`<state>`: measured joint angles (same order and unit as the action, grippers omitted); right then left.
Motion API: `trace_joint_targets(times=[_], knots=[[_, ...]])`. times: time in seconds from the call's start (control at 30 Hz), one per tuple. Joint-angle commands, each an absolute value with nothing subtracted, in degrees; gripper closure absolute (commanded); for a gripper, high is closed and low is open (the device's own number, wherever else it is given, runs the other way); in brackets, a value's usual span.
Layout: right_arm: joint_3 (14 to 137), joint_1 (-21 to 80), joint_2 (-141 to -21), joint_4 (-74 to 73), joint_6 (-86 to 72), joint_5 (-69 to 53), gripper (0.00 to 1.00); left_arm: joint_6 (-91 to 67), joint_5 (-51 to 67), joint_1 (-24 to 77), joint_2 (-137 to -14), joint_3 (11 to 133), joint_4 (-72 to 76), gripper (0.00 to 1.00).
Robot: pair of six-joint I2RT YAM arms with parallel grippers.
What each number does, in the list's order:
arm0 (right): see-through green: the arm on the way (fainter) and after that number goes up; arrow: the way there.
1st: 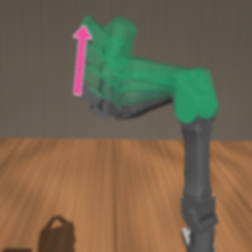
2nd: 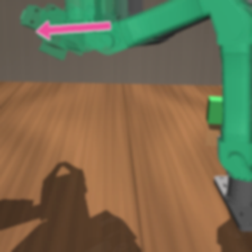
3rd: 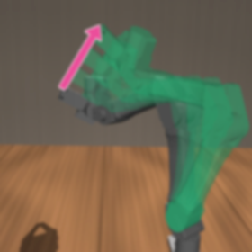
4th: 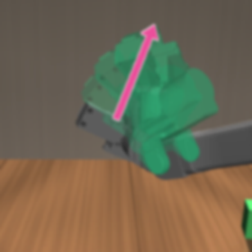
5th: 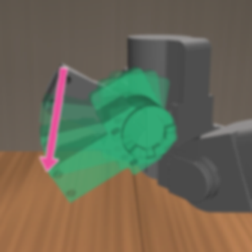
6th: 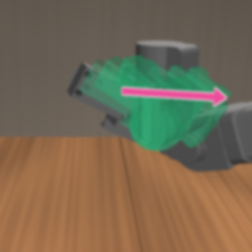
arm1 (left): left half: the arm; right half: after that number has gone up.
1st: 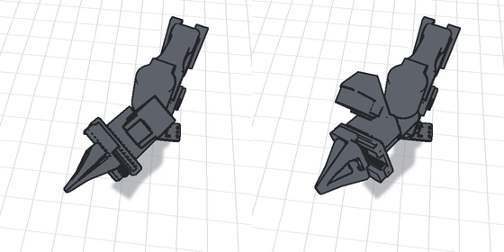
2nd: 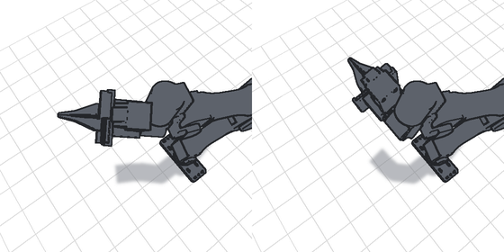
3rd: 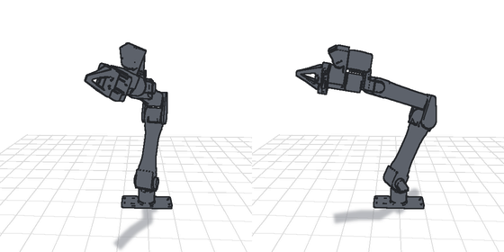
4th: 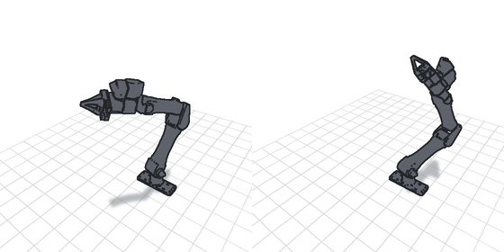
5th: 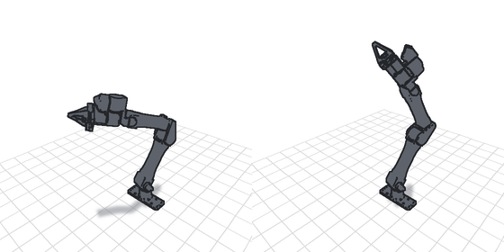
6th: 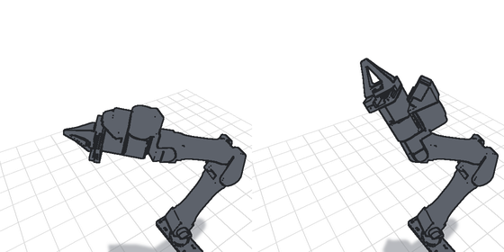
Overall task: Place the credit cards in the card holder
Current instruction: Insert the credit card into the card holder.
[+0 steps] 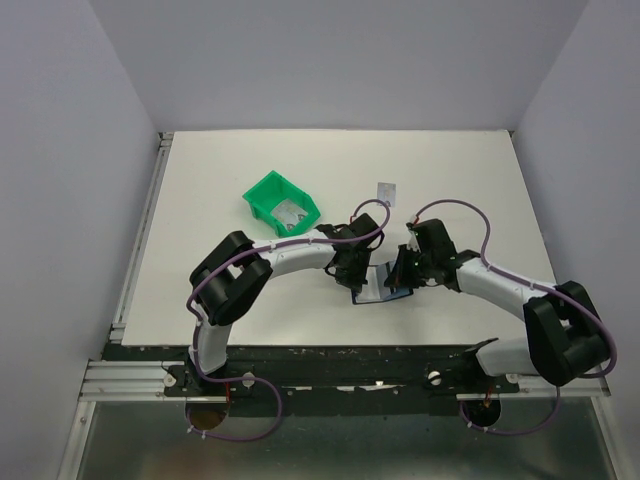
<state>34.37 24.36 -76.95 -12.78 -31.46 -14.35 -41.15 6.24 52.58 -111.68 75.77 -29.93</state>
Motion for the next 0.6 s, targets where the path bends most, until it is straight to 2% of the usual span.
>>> trace_joint_targets(times=[0.0,0.57], knots=[[34.01,24.17,-78.75,-11.17,-30.85,-15.11,1.0,-39.99,5.1,52.56,-113.64,75.94,-31.55,0.92],[31.47,24.26,-79.72,-4.66,-31.64,-21.18,1.0,-39.9,5.27,52.56,-113.73,76.03,-31.55,0.92]])
